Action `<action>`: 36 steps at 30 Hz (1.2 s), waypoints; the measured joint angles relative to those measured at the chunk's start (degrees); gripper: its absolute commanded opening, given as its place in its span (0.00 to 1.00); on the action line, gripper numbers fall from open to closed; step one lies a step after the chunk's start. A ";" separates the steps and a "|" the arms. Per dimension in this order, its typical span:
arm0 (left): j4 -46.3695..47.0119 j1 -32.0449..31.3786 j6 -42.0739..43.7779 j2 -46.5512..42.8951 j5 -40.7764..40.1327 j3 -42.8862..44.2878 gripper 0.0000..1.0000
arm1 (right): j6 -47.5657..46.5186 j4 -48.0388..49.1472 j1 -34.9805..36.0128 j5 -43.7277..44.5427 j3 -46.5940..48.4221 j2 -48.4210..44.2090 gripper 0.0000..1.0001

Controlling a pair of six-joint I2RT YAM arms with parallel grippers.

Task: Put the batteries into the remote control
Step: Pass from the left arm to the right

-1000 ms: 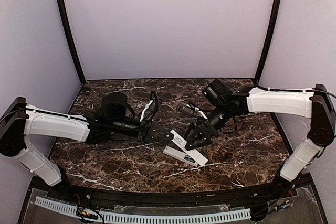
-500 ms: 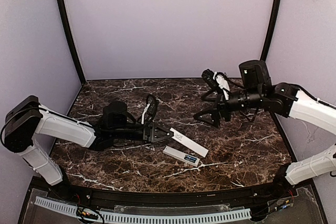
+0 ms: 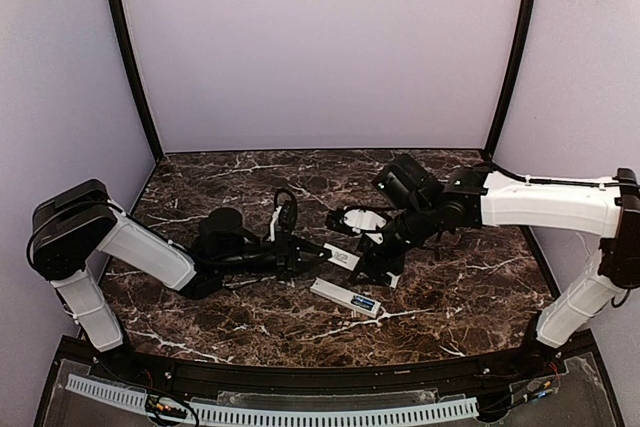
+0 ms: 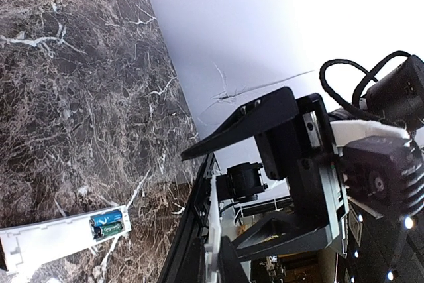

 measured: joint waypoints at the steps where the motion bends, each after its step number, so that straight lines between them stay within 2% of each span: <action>1: 0.31 0.00 -0.22 0.00 -0.20 -0.13 0.00 | -0.22 -0.46 0.61 0.90 0.52 0.74 0.75; 9: 1.38 0.00 -0.98 0.00 -0.96 -0.31 0.00 | -1.20 -2.99 3.10 8.46 1.73 4.66 0.52; 15: 1.33 0.00 -1.05 0.00 -1.20 -0.52 0.00 | -1.36 -3.67 3.65 11.72 2.99 4.83 0.54; 18: 1.31 0.00 -1.03 0.00 -1.22 -0.52 0.00 | -1.38 -3.76 3.72 12.76 3.54 4.83 0.52; 21: 1.29 0.00 -1.03 0.00 -1.36 -0.52 0.00 | -1.36 -3.98 3.74 13.53 3.65 4.90 0.36; 25: 1.20 0.13 -0.98 0.00 -1.81 -0.52 0.01 | -1.49 -4.55 3.91 13.46 4.17 5.64 0.27; 27: 0.98 0.20 -0.87 0.00 -1.81 -0.52 0.12 | -1.31 -4.66 4.00 13.53 4.17 5.97 0.24; 28: 0.85 0.22 -0.63 0.00 -1.81 -0.52 0.25 | -1.36 -4.66 4.00 13.49 4.17 6.05 0.23; 29: 0.79 0.22 -0.44 0.00 -1.75 -0.55 0.32 | -1.29 -4.63 4.00 13.40 4.17 6.16 0.23; 30: 0.90 0.22 -0.09 0.00 -1.66 -0.61 0.45 | -1.33 -4.66 4.00 13.29 4.17 6.21 0.23; 32: 0.92 0.22 0.35 -0.15 -1.64 -1.01 0.62 | -1.14 -4.72 4.00 13.00 4.17 6.25 0.23; 36: -1.55 0.57 2.34 -2.43 -2.29 -2.82 0.86 | -0.26 -4.74 3.85 11.85 4.15 6.34 0.23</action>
